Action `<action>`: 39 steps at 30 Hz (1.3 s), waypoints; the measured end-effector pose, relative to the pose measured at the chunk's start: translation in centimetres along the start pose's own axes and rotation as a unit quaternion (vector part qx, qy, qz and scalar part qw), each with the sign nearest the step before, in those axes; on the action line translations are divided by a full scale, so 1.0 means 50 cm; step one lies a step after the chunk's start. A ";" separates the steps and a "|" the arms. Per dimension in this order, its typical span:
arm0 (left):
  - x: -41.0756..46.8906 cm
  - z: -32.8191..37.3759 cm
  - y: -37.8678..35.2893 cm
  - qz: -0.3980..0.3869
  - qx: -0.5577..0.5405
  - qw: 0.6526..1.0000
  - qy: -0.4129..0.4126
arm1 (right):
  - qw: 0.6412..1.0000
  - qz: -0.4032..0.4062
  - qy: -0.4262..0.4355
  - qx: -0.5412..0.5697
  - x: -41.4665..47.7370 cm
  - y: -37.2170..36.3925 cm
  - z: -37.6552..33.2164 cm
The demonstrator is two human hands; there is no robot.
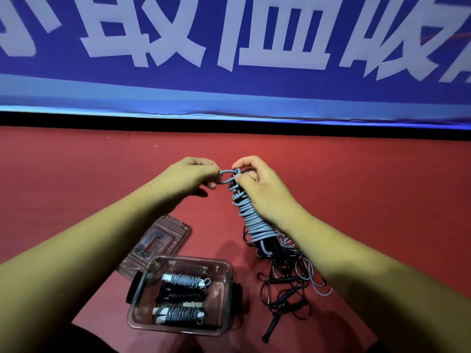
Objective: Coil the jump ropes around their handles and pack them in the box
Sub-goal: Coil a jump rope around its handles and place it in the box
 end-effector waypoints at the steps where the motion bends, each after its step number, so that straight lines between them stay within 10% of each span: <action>1: 0.002 -0.003 -0.002 -0.006 -0.009 1.000 0.007 | 1.000 0.002 -0.005 -0.009 0.002 0.003 0.003; 12: 0.008 -0.019 -0.012 0.000 -0.034 0.999 0.030 | 0.997 0.053 0.014 -0.056 0.013 0.028 0.000; 32: -0.006 -0.058 0.052 0.032 0.207 0.977 -0.033 | 0.964 -0.211 0.017 -0.161 -0.013 -0.039 0.026; 39: 0.001 -0.129 0.051 -0.007 0.036 0.997 0.066 | 0.985 -0.076 -0.036 -0.150 0.028 -0.067 0.072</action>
Point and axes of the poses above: each hand's wrist, its own x-axis towards the middle knuckle, its own y-axis out of the back of the hand, z = x × y, the point moved 5 cm from there along x, towards the middle knuckle, and after that the axes turned 10 degrees about y, right-handed, at the moved point
